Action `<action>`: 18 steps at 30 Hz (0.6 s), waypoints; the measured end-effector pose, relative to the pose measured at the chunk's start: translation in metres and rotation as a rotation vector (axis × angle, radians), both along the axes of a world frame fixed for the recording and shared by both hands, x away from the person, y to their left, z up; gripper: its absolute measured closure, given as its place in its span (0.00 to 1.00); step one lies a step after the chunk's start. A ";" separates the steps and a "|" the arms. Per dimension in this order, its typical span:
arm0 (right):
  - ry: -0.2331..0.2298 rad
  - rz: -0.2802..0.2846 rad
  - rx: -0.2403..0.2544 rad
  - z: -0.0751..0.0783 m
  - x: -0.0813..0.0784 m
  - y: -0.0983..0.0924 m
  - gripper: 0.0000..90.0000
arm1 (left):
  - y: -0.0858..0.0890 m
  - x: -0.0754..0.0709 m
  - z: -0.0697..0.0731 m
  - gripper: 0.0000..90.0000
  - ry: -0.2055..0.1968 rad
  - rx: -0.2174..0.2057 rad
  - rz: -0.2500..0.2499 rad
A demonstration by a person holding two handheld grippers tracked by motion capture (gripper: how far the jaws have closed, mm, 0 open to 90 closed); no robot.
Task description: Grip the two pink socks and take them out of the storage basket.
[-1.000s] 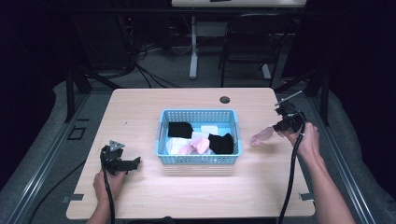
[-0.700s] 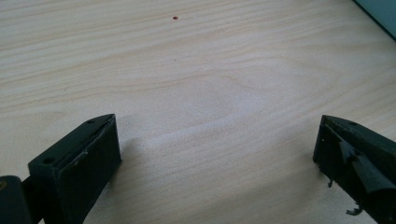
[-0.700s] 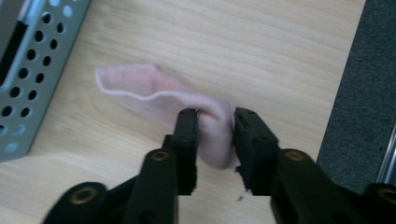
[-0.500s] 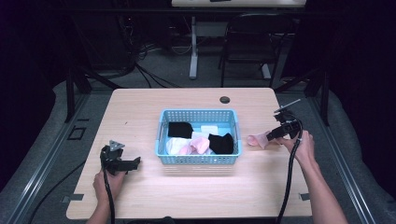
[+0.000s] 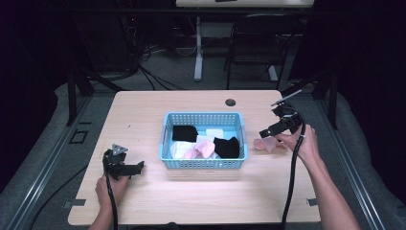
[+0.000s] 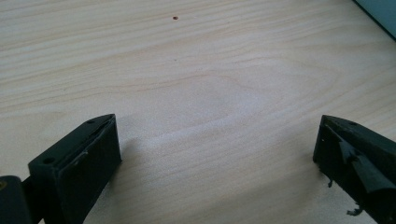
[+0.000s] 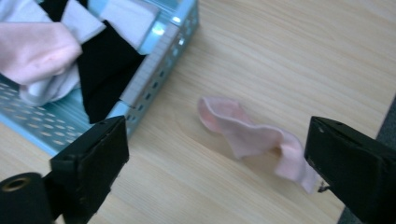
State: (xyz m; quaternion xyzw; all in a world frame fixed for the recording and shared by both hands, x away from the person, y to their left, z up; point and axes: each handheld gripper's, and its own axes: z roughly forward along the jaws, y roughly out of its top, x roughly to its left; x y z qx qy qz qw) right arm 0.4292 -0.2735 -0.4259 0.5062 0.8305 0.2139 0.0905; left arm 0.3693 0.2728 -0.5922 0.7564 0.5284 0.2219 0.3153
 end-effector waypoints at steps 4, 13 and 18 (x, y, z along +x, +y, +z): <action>0.007 0.042 0.005 0.005 0.001 0.022 0.01 | 0.000 0.000 0.000 0.00 0.002 0.001 0.000; 0.030 0.151 -0.007 0.004 0.006 0.079 0.00 | 0.000 0.000 0.000 0.00 0.001 -0.002 0.002; 0.047 0.194 -0.016 -0.004 0.010 0.107 0.00 | 0.000 0.000 0.000 0.01 0.002 0.000 0.000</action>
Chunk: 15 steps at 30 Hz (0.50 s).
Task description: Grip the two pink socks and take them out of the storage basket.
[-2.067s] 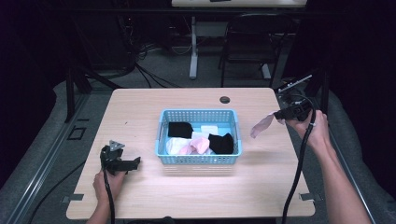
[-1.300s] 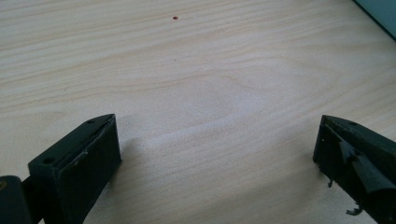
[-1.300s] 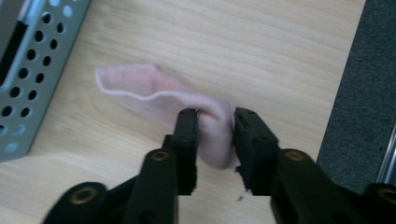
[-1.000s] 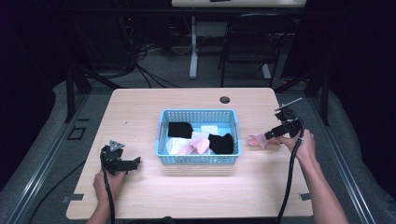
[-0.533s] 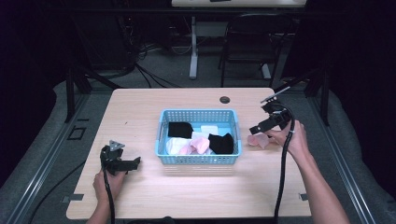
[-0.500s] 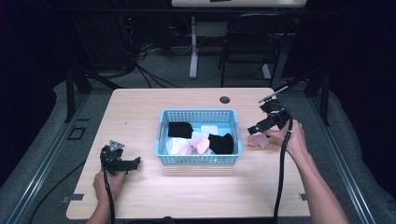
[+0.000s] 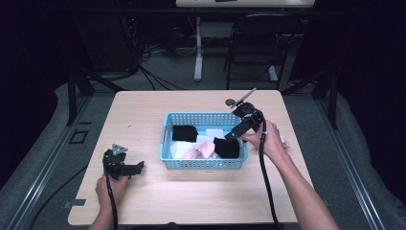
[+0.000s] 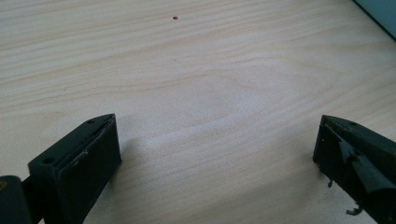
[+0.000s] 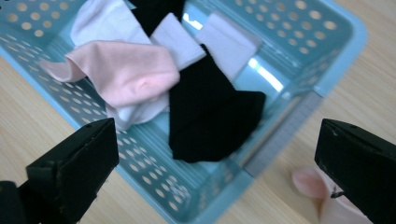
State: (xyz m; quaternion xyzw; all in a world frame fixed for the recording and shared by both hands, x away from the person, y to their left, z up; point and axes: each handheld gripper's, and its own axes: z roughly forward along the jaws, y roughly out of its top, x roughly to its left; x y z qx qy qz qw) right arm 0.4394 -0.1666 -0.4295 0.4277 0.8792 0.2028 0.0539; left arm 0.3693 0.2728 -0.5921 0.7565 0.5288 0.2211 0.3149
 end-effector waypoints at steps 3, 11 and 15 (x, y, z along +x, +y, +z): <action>0.019 0.025 -0.010 -0.007 0.002 0.016 0.00 | 0.000 0.000 0.000 0.01 -0.001 -0.003 0.002; 0.044 0.043 0.007 -0.025 0.004 0.046 0.00 | 0.000 0.000 0.000 0.01 -0.001 -0.003 0.002; 0.067 0.066 0.003 -0.030 0.007 0.058 0.00 | 0.000 0.000 0.000 0.01 -0.001 -0.003 0.002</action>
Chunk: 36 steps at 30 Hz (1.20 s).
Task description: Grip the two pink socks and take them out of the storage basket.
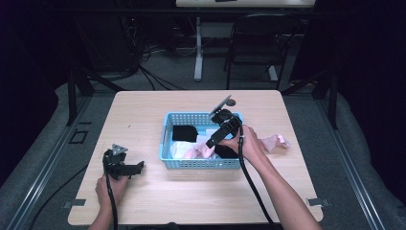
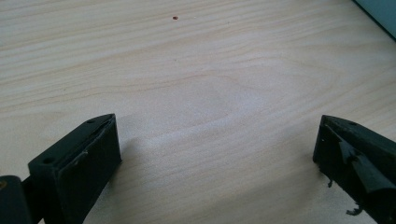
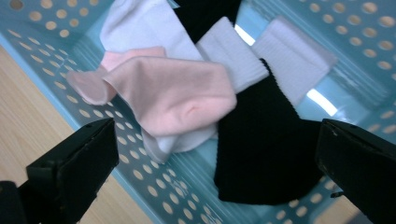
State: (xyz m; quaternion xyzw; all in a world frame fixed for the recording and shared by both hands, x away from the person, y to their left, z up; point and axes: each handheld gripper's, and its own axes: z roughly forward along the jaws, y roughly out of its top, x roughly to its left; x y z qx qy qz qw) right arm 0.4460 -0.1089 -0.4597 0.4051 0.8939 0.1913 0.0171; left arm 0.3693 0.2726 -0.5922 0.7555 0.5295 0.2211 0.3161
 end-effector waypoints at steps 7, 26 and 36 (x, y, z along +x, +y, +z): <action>0.032 0.010 -0.004 -0.012 0.003 0.018 0.00 | 0.000 0.000 0.000 0.01 0.000 0.000 0.000; 0.082 0.012 -0.033 -0.041 0.013 0.050 0.08 | 0.000 0.000 0.000 0.01 0.000 0.000 0.000; 0.101 -0.010 -0.060 -0.051 0.017 0.046 0.40 | 0.000 0.000 0.000 0.01 0.001 0.000 0.000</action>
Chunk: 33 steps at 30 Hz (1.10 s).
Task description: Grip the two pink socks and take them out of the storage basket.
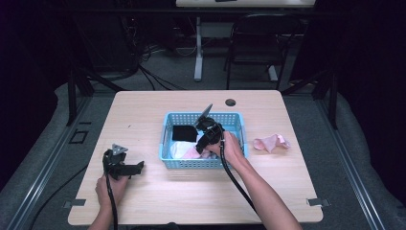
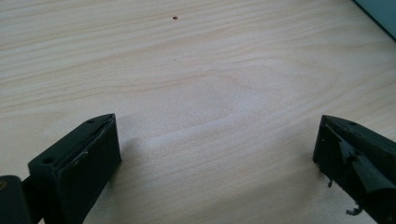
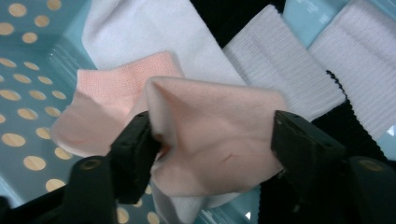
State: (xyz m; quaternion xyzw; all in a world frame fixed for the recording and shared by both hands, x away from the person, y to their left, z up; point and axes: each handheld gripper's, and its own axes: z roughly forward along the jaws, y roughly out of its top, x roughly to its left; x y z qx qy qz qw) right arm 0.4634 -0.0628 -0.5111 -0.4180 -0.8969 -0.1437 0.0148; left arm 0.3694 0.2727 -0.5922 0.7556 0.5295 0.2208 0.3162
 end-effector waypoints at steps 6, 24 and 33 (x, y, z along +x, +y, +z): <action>0.007 0.029 -0.030 -0.003 -0.001 0.003 0.64 | 0.000 0.000 0.000 0.01 0.000 0.000 0.000; -0.036 0.059 -0.008 0.016 -0.007 -0.007 0.97 | 0.000 0.000 0.000 0.01 0.000 0.000 0.000; -0.090 0.051 0.025 0.041 -0.012 -0.017 0.97 | 0.000 0.000 0.000 0.01 0.001 0.002 -0.002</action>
